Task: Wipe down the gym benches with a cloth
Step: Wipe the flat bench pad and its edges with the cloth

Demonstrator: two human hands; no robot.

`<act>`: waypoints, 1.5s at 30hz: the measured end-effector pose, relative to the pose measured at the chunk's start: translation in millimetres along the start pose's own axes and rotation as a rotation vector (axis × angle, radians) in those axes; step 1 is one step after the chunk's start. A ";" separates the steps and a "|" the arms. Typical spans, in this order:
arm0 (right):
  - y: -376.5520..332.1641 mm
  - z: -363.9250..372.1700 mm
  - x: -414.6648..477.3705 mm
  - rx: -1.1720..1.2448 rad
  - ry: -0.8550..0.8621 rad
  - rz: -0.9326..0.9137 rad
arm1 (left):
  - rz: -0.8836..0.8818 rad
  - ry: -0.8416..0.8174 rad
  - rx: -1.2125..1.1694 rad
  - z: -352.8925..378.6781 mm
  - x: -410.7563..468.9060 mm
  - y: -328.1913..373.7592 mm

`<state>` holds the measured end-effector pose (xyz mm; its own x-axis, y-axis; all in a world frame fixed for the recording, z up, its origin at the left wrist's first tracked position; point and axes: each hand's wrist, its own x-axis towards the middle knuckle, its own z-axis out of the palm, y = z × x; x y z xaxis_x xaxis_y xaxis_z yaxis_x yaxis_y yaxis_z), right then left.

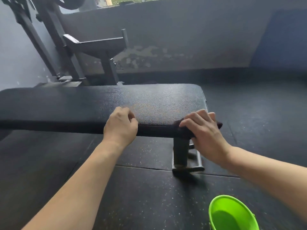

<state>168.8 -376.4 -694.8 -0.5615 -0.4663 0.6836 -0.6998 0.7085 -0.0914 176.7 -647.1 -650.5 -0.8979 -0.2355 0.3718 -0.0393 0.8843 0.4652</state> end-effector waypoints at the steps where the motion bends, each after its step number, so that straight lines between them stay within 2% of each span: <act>1: -9.3 7.3 5.8 0.007 -0.006 -0.012 | -0.015 -0.001 0.004 -1.9 0.6 -3.5; 9: -90.8 81.8 95.3 0.052 -0.119 -0.162 | -0.169 0.053 0.014 -19.6 6.9 -43.3; 13: -73.3 68.4 92.0 0.029 -0.168 -0.336 | -0.272 0.125 -0.014 -23.9 4.7 -64.1; 15: -51.3 54.6 78.5 0.028 -0.168 -0.367 | -0.319 0.158 -0.039 -24.0 5.0 -72.0; 19: -34.2 39.8 62.8 0.069 -0.147 -0.369 | -0.367 0.183 -0.084 -20.8 3.1 -84.0; 25: -65.8 75.0 87.4 0.119 -0.085 -0.353 | -0.430 0.258 -0.192 -16.3 4.0 -103.8; 36: -155.8 150.9 165.6 0.230 -0.158 -0.293 | -0.804 0.347 -0.530 -29.0 10.5 -146.9; 45: -198.8 171.6 201.6 0.179 -0.259 -0.243 | -0.765 0.313 -0.641 -30.3 11.8 -163.9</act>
<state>119.0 -702.1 -663.0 -0.4471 -0.7434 0.4974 -0.8789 0.4683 -0.0902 185.8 -807.1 -698.1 -0.5746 -0.8167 -0.0528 -0.2271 0.0971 0.9690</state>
